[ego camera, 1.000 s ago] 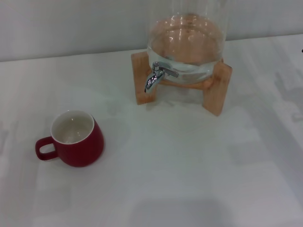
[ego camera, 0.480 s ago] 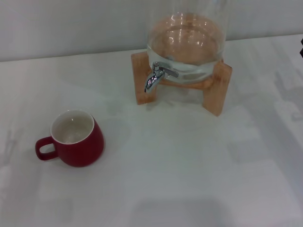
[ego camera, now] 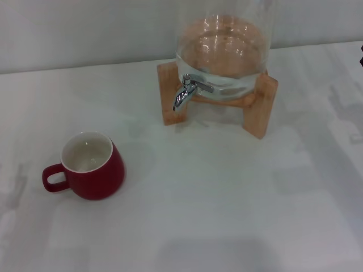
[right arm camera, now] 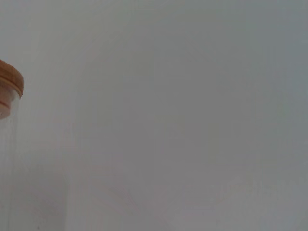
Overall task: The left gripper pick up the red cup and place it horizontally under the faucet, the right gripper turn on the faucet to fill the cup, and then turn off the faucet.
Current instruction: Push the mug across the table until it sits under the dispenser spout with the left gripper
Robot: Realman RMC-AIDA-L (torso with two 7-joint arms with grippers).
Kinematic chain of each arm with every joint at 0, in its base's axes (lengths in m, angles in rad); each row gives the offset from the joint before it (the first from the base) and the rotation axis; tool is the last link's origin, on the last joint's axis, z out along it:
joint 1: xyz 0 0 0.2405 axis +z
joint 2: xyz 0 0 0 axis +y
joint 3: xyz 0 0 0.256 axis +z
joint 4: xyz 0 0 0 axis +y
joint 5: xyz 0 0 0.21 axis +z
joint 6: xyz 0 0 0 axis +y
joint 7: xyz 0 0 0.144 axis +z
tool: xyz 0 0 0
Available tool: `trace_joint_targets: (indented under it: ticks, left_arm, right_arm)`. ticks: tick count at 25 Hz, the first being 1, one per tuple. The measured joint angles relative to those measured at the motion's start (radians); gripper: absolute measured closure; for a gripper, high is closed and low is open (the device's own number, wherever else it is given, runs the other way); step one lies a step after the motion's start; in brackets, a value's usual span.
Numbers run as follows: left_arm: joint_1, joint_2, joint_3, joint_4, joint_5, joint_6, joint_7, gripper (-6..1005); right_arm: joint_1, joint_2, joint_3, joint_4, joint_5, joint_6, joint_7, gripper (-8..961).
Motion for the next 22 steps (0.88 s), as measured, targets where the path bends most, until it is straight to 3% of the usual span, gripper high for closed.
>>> trace_joint_targets:
  ticks: [22]
  left_arm:
    - [0.060, 0.002, 0.084, 0.012, 0.001, -0.005, -0.015, 116]
  right_arm:
    - [-0.001, 0.002, -0.003, 0.000, -0.002, 0.003, -0.003, 294]
